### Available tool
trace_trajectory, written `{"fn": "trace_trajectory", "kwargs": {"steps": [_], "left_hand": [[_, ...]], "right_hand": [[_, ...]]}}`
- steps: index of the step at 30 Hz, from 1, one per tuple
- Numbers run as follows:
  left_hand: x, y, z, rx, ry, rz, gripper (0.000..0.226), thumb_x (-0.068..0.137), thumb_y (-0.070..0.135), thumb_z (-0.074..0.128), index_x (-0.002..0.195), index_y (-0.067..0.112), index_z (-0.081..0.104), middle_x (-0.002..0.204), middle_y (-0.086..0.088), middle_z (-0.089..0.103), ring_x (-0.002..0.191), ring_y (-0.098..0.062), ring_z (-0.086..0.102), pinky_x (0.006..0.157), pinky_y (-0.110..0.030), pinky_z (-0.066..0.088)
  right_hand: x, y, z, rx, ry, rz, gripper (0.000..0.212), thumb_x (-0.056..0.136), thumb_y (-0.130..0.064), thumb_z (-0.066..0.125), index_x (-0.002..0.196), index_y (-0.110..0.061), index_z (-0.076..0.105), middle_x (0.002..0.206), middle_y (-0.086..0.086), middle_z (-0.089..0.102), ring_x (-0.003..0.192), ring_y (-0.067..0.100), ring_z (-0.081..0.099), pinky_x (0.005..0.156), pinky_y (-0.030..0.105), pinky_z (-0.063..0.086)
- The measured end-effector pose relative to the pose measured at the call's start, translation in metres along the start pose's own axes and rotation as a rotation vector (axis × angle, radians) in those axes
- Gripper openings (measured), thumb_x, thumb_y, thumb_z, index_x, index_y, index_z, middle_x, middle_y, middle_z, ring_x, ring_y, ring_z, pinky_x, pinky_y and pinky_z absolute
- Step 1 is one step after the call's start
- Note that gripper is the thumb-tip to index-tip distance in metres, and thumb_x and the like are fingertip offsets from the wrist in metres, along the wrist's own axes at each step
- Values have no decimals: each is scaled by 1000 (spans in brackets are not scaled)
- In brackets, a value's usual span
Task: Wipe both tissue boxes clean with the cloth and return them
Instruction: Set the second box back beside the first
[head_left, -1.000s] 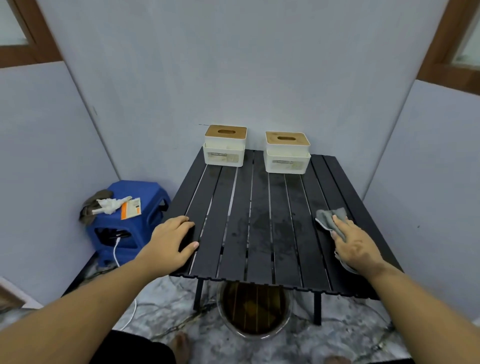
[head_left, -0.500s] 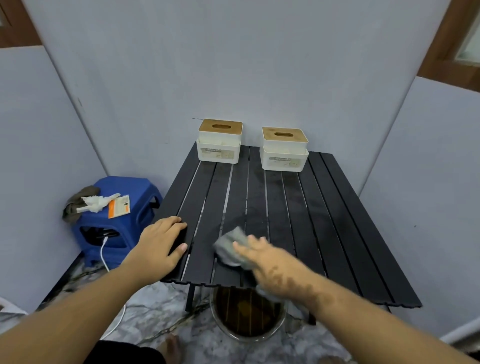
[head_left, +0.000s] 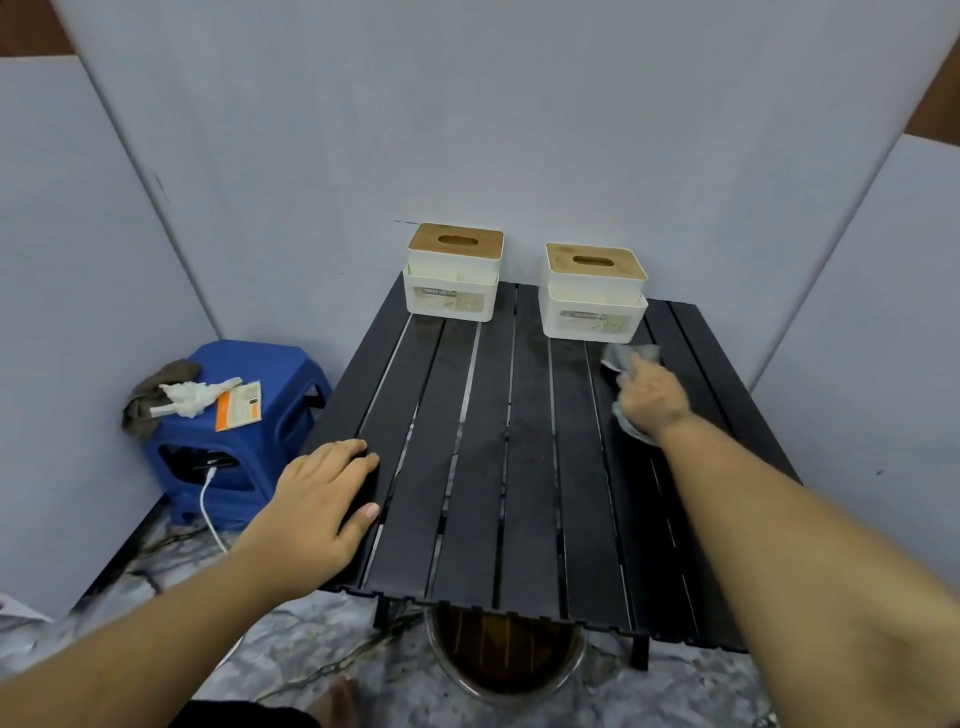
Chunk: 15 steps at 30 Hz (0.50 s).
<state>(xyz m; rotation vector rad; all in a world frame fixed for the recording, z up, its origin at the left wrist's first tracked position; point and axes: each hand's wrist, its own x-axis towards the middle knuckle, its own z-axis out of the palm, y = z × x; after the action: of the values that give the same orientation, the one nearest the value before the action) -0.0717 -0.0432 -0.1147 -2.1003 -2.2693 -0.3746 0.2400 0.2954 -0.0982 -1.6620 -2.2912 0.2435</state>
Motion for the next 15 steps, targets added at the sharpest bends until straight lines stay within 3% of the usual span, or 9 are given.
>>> {"fn": "trace_trajectory", "kwargs": {"steps": [3,6,7,9,10,12,15], "left_hand": [[0,1,-2,-17,-2,-20,65,95,54,33,142,15,56,148,-4,50,138,-26,44,110,-46,36],[-1,2,-5,-54,5,-46,67,93,55,35,142,15,56,148,-2,51,139,-24,44,112,-45,34],[-2,3,-6,-62,5,-55,68,92,55,35,142,15,56,148,-2,51,139,-24,44,113,-44,34],[-2,5,-8,-89,9,-71,70,90,54,34,143,14,56,149,-3,51,140,-24,44,113,-42,32],[-3,6,-9,-104,13,-79,72,88,53,33,144,14,56,150,-3,51,140,-24,44,113,-40,31],[-3,7,-10,-117,12,-87,75,87,53,32,144,13,56,151,-4,51,141,-24,44,113,-38,28],[-4,9,-13,-119,1,-93,76,85,54,31,144,12,57,150,-5,52,140,-25,45,113,-40,30]], "right_hand": [[-28,-90,23,90,-83,-216,44,97,-15,46,140,-8,48,121,24,62,105,40,61,91,43,50],[-87,-149,45,140,17,-462,43,89,-5,51,130,7,56,108,31,65,89,47,64,78,51,56],[-108,-159,48,144,-8,-569,47,87,-5,52,132,6,54,111,32,63,93,48,64,82,54,55],[-155,-167,44,161,-188,-659,55,93,-6,42,148,-2,37,144,28,44,131,44,44,113,54,33],[-177,-165,40,165,-252,-680,58,95,-6,39,152,-7,29,155,24,32,143,38,30,120,48,19],[-219,-155,24,165,-303,-756,62,96,-4,39,155,-10,22,161,19,20,150,31,16,123,39,5],[-241,-121,3,146,-337,-849,66,94,-3,40,156,-14,20,161,18,18,151,29,13,122,32,-1]]}}
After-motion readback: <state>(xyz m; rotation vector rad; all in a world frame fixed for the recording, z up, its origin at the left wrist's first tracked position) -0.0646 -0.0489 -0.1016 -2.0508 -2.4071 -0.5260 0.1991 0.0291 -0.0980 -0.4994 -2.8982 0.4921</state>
